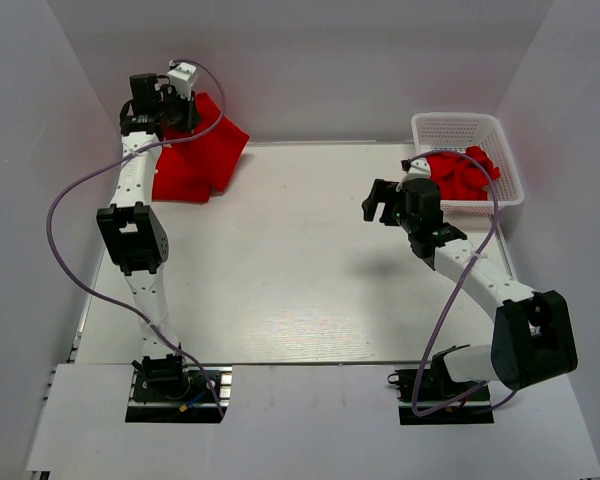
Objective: Fold and stack the t-shirts
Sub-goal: Put the neatly folded tshirt into the corner of the board with the left arm
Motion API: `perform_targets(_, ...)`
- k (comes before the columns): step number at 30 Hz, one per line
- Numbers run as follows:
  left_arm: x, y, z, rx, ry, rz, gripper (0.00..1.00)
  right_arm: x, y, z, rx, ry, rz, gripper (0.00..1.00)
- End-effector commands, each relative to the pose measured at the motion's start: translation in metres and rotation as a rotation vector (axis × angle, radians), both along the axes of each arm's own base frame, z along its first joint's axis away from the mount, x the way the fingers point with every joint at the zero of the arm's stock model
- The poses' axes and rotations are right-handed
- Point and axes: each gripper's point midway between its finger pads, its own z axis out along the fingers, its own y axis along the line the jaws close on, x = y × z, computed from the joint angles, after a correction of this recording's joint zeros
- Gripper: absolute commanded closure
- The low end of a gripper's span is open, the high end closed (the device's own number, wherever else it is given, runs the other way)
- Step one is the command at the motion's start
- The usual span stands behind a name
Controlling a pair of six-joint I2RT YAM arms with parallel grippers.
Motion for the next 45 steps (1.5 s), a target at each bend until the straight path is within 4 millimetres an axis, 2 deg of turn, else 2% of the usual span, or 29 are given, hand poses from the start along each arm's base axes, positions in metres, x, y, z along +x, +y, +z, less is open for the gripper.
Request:
perform_targets(1,-0.025,0.013,0.107,0.024,-0.201,0.014,1.00,0.009,0.007,0.020,0.040,-0.056,0.008,0.10)
perform_targets(3,-0.028,0.014,0.114,0.029,-0.213,0.023,1.00,0.010,0.007,0.021,0.045,-0.059,0.007,0.10)
perform_targets(12,-0.023,0.050,0.094,0.041,-0.177,0.100,1.00,0.018,0.017,0.020,0.057,-0.047,0.038,0.10)
perform_targets(14,-0.018,0.063,0.074,0.031,-0.137,0.123,1.00,0.021,0.018,0.020,0.054,-0.044,0.039,0.10)
perform_targets(15,-0.018,0.063,0.074,0.031,-0.137,0.123,1.00,0.022,0.019,0.018,0.056,-0.039,0.041,0.10)
perform_targets(17,-0.012,0.077,0.058,0.045,-0.109,0.171,1.00,0.024,0.021,0.019,0.055,-0.037,0.044,0.10)
perform_targets(18,-0.008,0.087,0.043,0.048,-0.084,0.194,1.00,0.025,0.022,0.020,0.055,-0.038,0.046,0.10)
perform_targets(22,0.000,0.103,0.009,0.040,-0.030,0.226,1.00,0.029,0.026,0.018,0.055,-0.028,0.059,0.10)
perform_targets(23,-0.001,0.108,0.009,0.040,-0.029,0.235,1.00,0.030,0.026,0.017,0.054,-0.024,0.059,0.10)
perform_targets(25,0.005,0.116,-0.008,0.039,-0.016,0.244,1.00,0.033,0.028,0.018,0.060,-0.024,0.062,0.10)
perform_targets(29,0.008,0.130,-0.024,0.051,-0.004,0.257,1.00,0.035,0.030,0.018,0.069,-0.021,0.064,0.10)
perform_targets(30,0.007,0.137,-0.035,0.048,0.018,0.267,1.00,0.035,0.031,0.018,0.073,-0.019,0.066,0.10)
perform_targets(32,0.010,0.138,-0.040,0.048,0.018,0.268,1.00,0.035,0.031,0.016,0.071,-0.013,0.064,0.10)
perform_targets(33,0.008,0.147,-0.052,0.049,0.040,0.287,1.00,0.036,0.032,0.016,0.075,-0.012,0.062,0.10)
perform_targets(34,0.010,0.149,-0.050,0.046,0.031,0.300,1.00,0.037,0.033,0.015,0.076,-0.008,0.064,0.10)
perform_targets(36,0.009,0.162,-0.060,0.059,0.046,0.341,1.00,0.037,0.034,0.015,0.079,-0.005,0.066,0.10)
perform_targets(39,0.007,0.171,-0.082,0.073,0.086,0.361,1.00,0.039,0.037,0.015,0.087,-0.002,0.074,0.10)
perform_targets(40,0.007,0.173,-0.083,0.077,0.087,0.370,0.83,0.040,0.038,0.012,0.086,0.007,0.074,0.10)
perform_targets(41,0.006,0.174,-0.094,0.072,0.109,0.381,0.63,0.040,0.040,0.012,0.088,0.010,0.081,0.10)
perform_targets(42,0.005,0.179,-0.094,0.077,0.113,0.410,0.40,0.041,0.040,0.013,0.089,0.007,0.080,0.10)
perform_targets(43,0.005,0.182,-0.102,0.084,0.127,0.423,0.01,0.042,0.040,0.011,0.085,0.014,0.079,0.10)
perform_targets(45,0.005,0.191,-0.098,0.086,0.124,0.492,0.00,0.043,0.042,0.011,0.085,0.017,0.081,0.10)
